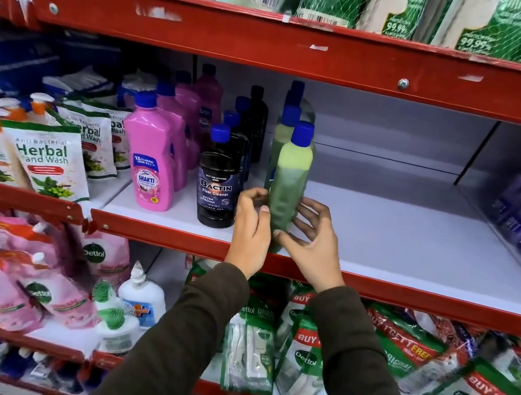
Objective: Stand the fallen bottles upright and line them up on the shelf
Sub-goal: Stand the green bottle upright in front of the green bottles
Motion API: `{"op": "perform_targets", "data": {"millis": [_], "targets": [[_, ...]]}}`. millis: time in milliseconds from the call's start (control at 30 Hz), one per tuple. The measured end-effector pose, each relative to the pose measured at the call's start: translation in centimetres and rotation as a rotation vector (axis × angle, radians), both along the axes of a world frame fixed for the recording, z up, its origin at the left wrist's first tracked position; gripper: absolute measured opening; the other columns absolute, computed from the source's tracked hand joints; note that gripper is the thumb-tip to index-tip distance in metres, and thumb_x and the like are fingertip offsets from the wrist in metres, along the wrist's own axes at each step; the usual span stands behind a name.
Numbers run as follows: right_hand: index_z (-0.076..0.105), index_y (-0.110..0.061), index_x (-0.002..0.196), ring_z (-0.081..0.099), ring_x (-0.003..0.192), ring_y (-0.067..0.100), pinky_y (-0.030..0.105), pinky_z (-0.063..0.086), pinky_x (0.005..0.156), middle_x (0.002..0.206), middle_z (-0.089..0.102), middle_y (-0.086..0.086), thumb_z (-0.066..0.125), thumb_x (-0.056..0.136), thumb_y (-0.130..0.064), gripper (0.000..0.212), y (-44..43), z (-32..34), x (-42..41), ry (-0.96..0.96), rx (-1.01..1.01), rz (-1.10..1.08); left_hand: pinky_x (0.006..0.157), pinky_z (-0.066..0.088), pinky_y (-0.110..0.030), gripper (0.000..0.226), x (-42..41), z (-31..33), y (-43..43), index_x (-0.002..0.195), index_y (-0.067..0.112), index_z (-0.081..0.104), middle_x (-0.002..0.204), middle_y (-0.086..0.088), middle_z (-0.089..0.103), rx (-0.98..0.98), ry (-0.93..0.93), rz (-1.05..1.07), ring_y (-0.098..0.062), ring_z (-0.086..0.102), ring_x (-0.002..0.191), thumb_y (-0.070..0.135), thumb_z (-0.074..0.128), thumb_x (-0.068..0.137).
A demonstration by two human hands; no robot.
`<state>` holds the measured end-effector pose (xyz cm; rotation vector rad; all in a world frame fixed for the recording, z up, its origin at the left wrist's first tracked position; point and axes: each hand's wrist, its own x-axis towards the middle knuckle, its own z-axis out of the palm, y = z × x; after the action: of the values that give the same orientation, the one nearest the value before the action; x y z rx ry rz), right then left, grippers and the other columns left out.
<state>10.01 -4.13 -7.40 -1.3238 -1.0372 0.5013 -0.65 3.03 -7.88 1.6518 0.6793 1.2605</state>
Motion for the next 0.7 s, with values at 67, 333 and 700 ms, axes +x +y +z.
{"op": "perform_targets", "data": {"millis": [67, 333, 700], "targets": [[0.048, -0.019, 0.128, 0.059, 0.127, 0.012, 0.028, 0.054, 0.1, 0.134, 0.062, 0.001, 0.085, 0.073, -0.016, 0.066, 0.03, -0.09, -0.09, -0.012, -0.031, 0.049, 0.12, 0.028, -0.024, 0.046, -0.25, 0.06, -0.07, 0.149, 0.018, 0.027, 0.157, -0.005, 0.035, -0.003, 0.03, -0.074, -0.015, 0.035, 0.145, 0.01, 0.032, 0.103], [0.041, -0.019, 0.149, 0.051, 0.127, 0.023, 0.033, 0.042, 0.112, 0.134, 0.044, 0.011, 0.06, 0.096, -0.017, 0.056, 0.56, 0.51, 0.83, -0.202, -0.191, 0.018, 0.117, 0.037, -0.036, 0.038, -0.52, 0.45, -0.25, 0.142, 0.013, 0.044, 0.143, -0.008, 0.051, -0.083, -0.081, 0.004, -0.017, 0.049, 0.133, 0.011, 0.033, 0.105], [0.044, -0.028, 0.14, 0.059, 0.123, 0.015, 0.014, 0.052, 0.094, 0.136, 0.057, 0.002, 0.062, 0.092, -0.002, 0.058, 0.59, -0.07, 0.14, -0.01, 0.04, -0.148, 0.117, 0.034, -0.04, 0.035, 0.14, 0.45, -0.19, 0.134, 0.014, 0.05, 0.134, -0.006, 0.049, -0.098, -0.095, 0.124, -0.012, 0.046, 0.124, 0.025, 0.032, 0.106]]}}
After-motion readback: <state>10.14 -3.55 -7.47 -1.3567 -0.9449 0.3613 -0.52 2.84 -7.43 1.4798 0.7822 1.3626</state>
